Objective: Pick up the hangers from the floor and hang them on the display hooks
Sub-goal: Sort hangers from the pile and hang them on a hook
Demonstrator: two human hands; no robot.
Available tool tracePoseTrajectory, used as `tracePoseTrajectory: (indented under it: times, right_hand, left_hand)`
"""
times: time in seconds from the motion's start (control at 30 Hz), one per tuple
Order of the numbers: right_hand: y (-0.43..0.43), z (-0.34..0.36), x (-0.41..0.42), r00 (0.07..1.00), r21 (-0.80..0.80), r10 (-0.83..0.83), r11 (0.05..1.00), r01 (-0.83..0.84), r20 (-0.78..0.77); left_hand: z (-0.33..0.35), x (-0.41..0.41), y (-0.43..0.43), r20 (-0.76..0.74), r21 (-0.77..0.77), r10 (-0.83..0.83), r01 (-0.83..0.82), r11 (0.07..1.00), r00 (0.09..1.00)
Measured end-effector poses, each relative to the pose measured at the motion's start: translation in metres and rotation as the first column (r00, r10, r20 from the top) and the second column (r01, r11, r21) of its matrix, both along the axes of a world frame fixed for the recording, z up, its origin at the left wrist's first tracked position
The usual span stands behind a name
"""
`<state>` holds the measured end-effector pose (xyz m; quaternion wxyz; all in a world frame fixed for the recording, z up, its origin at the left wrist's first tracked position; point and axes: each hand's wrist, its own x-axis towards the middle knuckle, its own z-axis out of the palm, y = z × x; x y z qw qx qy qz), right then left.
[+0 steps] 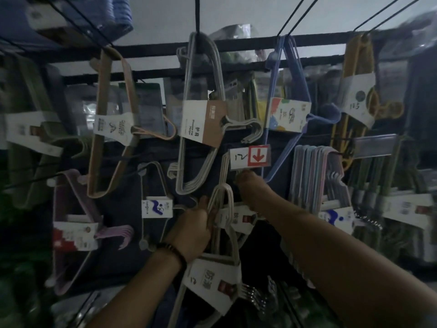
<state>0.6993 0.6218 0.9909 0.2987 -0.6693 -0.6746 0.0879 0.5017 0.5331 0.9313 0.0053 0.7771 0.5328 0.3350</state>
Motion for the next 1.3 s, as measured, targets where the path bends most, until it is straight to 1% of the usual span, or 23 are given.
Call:
tracePoseTrajectory:
  times: [0.07, 0.1, 0.13, 0.2, 0.23, 0.27, 0.3, 0.37, 0.43, 0.47, 0.5, 0.57, 0.63, 0.7, 0.73, 0.77, 0.8, 0.87, 0.9, 1.0, 1.13, 1.23, 1.3]
  right_hand:
    - [-0.004, 0.001, 0.000, 0.998, -0.033, 0.035, 0.999, -0.033, 0.055]
    - [-0.009, 0.002, 0.000, 0.991, -0.038, 0.034, 0.999, -0.030, 0.126]
    - [-0.017, 0.003, 0.002, 0.982, 0.000, 0.014, 1.000, -0.014, 0.189]
    - [-0.042, 0.001, 0.008, 0.975, 0.177, -0.033, 0.984, -0.007, 0.218]
    - [-0.056, -0.003, 0.008, 0.972, 0.285, -0.026, 0.958, -0.043, 0.236]
    - [-0.073, -0.011, 0.010, 0.955, 0.356, -0.005, 0.928, -0.106, 0.298]
    - [-0.089, -0.017, 0.011, 0.950, 0.360, 0.024, 0.922, -0.141, 0.310]
    - [-0.119, -0.030, 0.008, 0.966, 0.281, 0.090, 0.947, -0.158, 0.243]
    - [-0.132, -0.043, 0.002, 0.939, 0.227, 0.067, 0.962, -0.150, 0.338]
    - [-0.134, -0.048, 0.000, 0.931, 0.214, 0.054, 0.967, -0.139, 0.362]
    - [-0.135, -0.053, -0.001, 0.934, 0.237, 0.050, 0.961, -0.141, 0.354]
    - [-0.130, -0.058, 0.005, 0.957, 0.257, 0.033, 0.960, -0.111, 0.290]
    - [-0.129, -0.059, 0.012, 0.966, 0.232, -0.001, 0.971, -0.061, 0.258]
    - [-0.130, -0.060, 0.017, 0.963, 0.243, -0.040, 0.970, -0.027, 0.267]
    - [-0.131, -0.060, 0.019, 0.960, 0.258, -0.054, 0.966, -0.020, 0.276]
    - [-0.133, -0.060, 0.019, 0.957, 0.277, -0.065, 0.961, -0.017, 0.283]
    - [-0.134, -0.060, 0.018, 0.956, 0.294, -0.071, 0.956, -0.017, 0.286]
    - [-0.136, -0.060, 0.016, 0.957, 0.320, -0.066, 0.947, -0.028, 0.281]
    - [-0.138, -0.059, 0.015, 0.957, 0.327, -0.063, 0.945, -0.034, 0.282]
    - [-0.142, -0.057, 0.013, 0.946, 0.411, -0.095, 0.910, -0.044, 0.311]
    - [-0.150, -0.051, 0.016, 0.931, 0.483, -0.174, 0.875, -0.003, 0.321]
    - [-0.152, -0.056, 0.022, 0.935, 0.593, -0.164, 0.803, -0.058, 0.314]
    - [-0.148, -0.061, 0.026, 0.942, 0.640, -0.164, 0.766, -0.065, 0.291]
  left_hand:
    - [0.001, 0.005, -0.001, -0.014, -0.010, 0.037, -0.037, 0.999, 0.999]
    - [0.001, 0.007, -0.001, -0.007, -0.008, 0.049, -0.049, 0.999, 0.999]
    - [0.001, 0.008, -0.001, 0.015, 0.002, 0.053, -0.053, 0.999, 0.998]
    - [0.001, 0.010, 0.001, 0.077, 0.030, 0.037, -0.040, 0.999, 0.996]
    - [0.001, 0.012, 0.003, 0.112, 0.040, 0.021, -0.026, 0.999, 0.994]
    - [0.001, 0.014, 0.006, 0.161, 0.042, 0.003, -0.010, 0.999, 0.987]
    - [0.002, 0.018, 0.007, 0.223, 0.035, -0.014, 0.007, 0.999, 0.975]
    - [0.003, 0.025, 0.008, 0.325, 0.030, -0.039, 0.031, 0.999, 0.945]
    - [0.005, 0.034, 0.006, 0.339, 0.060, -0.048, 0.029, 0.998, 0.940]
    - [0.007, 0.039, 0.005, 0.346, 0.076, -0.048, 0.023, 0.997, 0.937]
    - [0.010, 0.043, 0.002, 0.367, 0.088, -0.058, 0.027, 0.996, 0.928]
    - [0.012, 0.047, -0.001, 0.412, 0.092, -0.134, 0.105, 0.990, 0.901]
    - [0.010, 0.046, -0.001, 0.458, 0.079, -0.259, 0.251, 0.965, 0.850]
    - [0.003, 0.041, -0.006, 0.447, 0.100, -0.371, 0.367, 0.925, 0.814]
    - [-0.004, 0.039, -0.012, 0.423, 0.139, -0.430, 0.411, 0.901, 0.798]
    - [-0.014, 0.037, -0.016, 0.389, 0.199, -0.477, 0.434, 0.879, 0.788]
    - [-0.025, 0.036, -0.020, 0.340, 0.245, -0.495, 0.433, 0.868, 0.799]
    - [-0.047, 0.033, -0.024, 0.225, 0.303, -0.485, 0.412, 0.859, 0.845]
    - [-0.055, 0.032, -0.026, 0.204, 0.303, -0.483, 0.415, 0.858, 0.851]
    - [-0.063, 0.031, -0.030, 0.268, 0.260, -0.487, 0.424, 0.868, 0.831]
    - [-0.063, 0.030, -0.021, 0.217, 0.331, -0.483, 0.401, 0.854, 0.848]
    - [-0.063, 0.035, -0.020, 0.162, 0.407, -0.470, 0.375, 0.833, 0.868]
    - [-0.061, 0.038, -0.018, 0.125, 0.462, -0.465, 0.363, 0.809, 0.877]
